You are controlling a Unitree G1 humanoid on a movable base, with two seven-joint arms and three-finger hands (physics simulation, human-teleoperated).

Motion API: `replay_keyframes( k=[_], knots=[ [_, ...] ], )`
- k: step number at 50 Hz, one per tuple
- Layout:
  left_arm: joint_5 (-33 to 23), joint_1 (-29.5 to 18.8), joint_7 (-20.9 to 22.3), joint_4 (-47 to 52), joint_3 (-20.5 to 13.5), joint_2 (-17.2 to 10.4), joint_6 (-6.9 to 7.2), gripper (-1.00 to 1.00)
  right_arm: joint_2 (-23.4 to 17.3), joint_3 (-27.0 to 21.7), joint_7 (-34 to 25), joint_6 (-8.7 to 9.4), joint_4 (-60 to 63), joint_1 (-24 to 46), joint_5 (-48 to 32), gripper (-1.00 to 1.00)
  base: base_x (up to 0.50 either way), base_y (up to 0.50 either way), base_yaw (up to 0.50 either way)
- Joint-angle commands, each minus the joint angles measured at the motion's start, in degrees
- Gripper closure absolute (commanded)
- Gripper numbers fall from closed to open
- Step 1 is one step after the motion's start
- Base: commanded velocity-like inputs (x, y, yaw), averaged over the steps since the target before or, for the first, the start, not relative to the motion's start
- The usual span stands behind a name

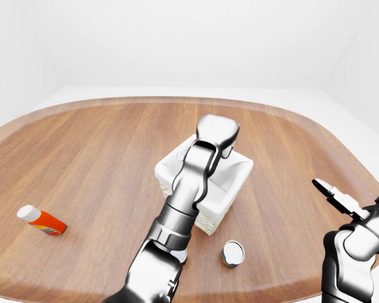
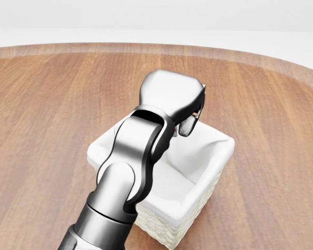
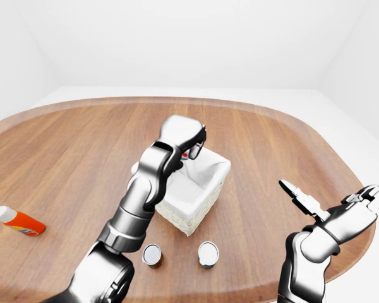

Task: Pick up the alphabet soup and the cream cheese box, and put them in the basket.

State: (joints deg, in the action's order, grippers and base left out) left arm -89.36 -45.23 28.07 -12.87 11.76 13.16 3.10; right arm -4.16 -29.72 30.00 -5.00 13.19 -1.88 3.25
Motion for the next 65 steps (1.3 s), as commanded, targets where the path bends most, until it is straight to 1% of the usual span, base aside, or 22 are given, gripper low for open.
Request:
replay_keyframes(
  k=[1, 6, 13, 21, 22, 23, 24, 25, 31, 33, 36, 46, 47, 50, 51, 53, 55, 60, 62, 65],
  knots=[
    [2.5, -1.0, -2.8, -3.2, 0.2, 0.0, 1.56, 1.0, 0.0, 0.0, 0.0, 0.0, 0.2, -0.1, 0.0, -1.0, 0.0, 0.0, 0.0],
    [3.1, -1.2, -2.9, -3.6, 0.2, -0.1, 1.9, 1.0, 0.1, 0.0, 0.0, 0.0, 0.2, -0.1, -0.1, -1.0, 0.0, 0.0, 0.0],
    [3.9, -0.8, -4.1, -5.0, 0.4, -0.1, 1.9, 1.0, 0.1, 0.0, 0.0, 0.0, 0.4, -0.2, -0.1, -1.0, 0.0, 0.0, 0.0],
    [4.7, -1.0, -4.2, -5.8, 0.2, -0.4, 1.81, 1.0, 0.1, 0.0, 0.0, 0.0, 0.2, -0.1, -0.1, -1.0, 0.0, 0.0, 0.0],
    [4.7, -1.3, -4.1, -5.9, 0.2, -0.6, 1.81, 0.93, 0.1, 0.0, 0.0, 0.0, 0.0, 0.0, -0.1, -1.0, 0.0, 0.0, 0.0],
    [4.7, -1.4, -3.9, -5.7, 0.2, -0.6, 1.83, 0.55, 0.1, 0.1, 0.0, 0.0, 0.0, -0.1, -0.2, -1.0, 0.0, 0.0, 0.0],
    [4.8, -1.4, -3.6, -5.1, 0.1, -0.6, 1.9, -0.41, 0.1, 0.1, 0.0, 0.0, 0.1, -0.1, -0.2, -1.0, 0.0, 0.0, 0.0],
    [4.8, -1.4, -3.3, -4.7, 0.1, -0.6, 1.9, -1.0, 0.1, 0.1, 0.0, 0.0, -0.1, -0.1, -0.2, -1.0, 0.0, 0.0, 0.0],
    [5.2, -0.7, -3.4, -3.9, 0.0, -1.0, 1.9, -1.0, 0.0, 0.0, 0.0, 0.0, -0.4, 0.0, -0.2, -1.0, 0.0, 0.0, 0.0],
    [6.2, -0.8, -3.8, -3.2, -0.5, -1.0, 1.9, -1.0, -0.1, 0.0, 0.0, 0.0, -0.5, 0.0, -0.3, -1.0, 0.0, 0.0, 0.0],
    [6.6, -0.9, -3.3, -2.3, -0.4, -1.2, 1.9, -1.0, -0.2, 0.0, 0.0, 0.0, -0.5, 0.1, -0.1, -1.0, 0.0, 0.0, 0.0],
    [7.1, -1.3, 0.0, 2.6, -0.7, -1.4, 1.9, -1.0, 0.0, 0.1, 0.0, 0.0, -0.4, -0.1, -0.4, -1.0, 0.0, 0.0, 0.0],
    [8.1, -1.7, 0.3, 3.3, -1.5, -1.9, 1.9, -1.0, 0.0, 0.1, 0.0, 0.0, -0.3, -0.1, -0.4, -1.0, 0.0, 0.0, 0.0],
    [9.1, -1.9, 0.4, 4.1, -1.8, -2.8, 1.9, -1.0, 0.0, 0.2, 0.0, 0.0, -0.2, -0.1, -0.4, -1.0, 0.0, 0.0, 0.0],
    [9.1, -1.6, 1.3, 5.5, -1.8, -3.0, 1.9, -1.0, 0.0, 0.2, 0.0, 0.0, -0.8, 0.1, -0.5, -1.0, 0.0, 0.0, 0.0],
    [9.3, -1.4, 1.5, 6.4, -1.7, -3.3, 1.9, -1.0, 0.0, 0.2, 0.0, 0.0, -0.9, 0.0, -0.5, -1.0, 0.0, 0.0, 0.0],
    [8.4, -1.1, 2.2, 7.7, -1.5, -3.7, 1.9, -1.0, -0.1, 0.2, 0.0, 0.0, -0.8, 0.0, -0.5, -1.0, 0.0, 0.0, 0.0],
    [8.7, -0.7, 2.9, 10.7, -2.2, -4.1, 1.9, -1.0, -0.1, 0.2, 0.0, 0.0, -0.6, 0.0, -0.4, -1.0, 0.0, 0.0, 0.0],
    [8.7, -0.1, 2.8, 12.1, -2.1, -4.3, 1.9, -1.0, -0.1, 0.2, 0.0, 0.0, -0.9, 0.1, -0.4, -1.0, 0.0, 0.0, 0.0],
    [9.5, 1.0, 0.3, 13.0, -2.8, -5.3, 1.9, -1.0, -0.1, 0.3, 0.0, 0.0, -0.9, 0.1, -0.6, -1.0, 0.0, 0.0, 0.0]
  ],
)
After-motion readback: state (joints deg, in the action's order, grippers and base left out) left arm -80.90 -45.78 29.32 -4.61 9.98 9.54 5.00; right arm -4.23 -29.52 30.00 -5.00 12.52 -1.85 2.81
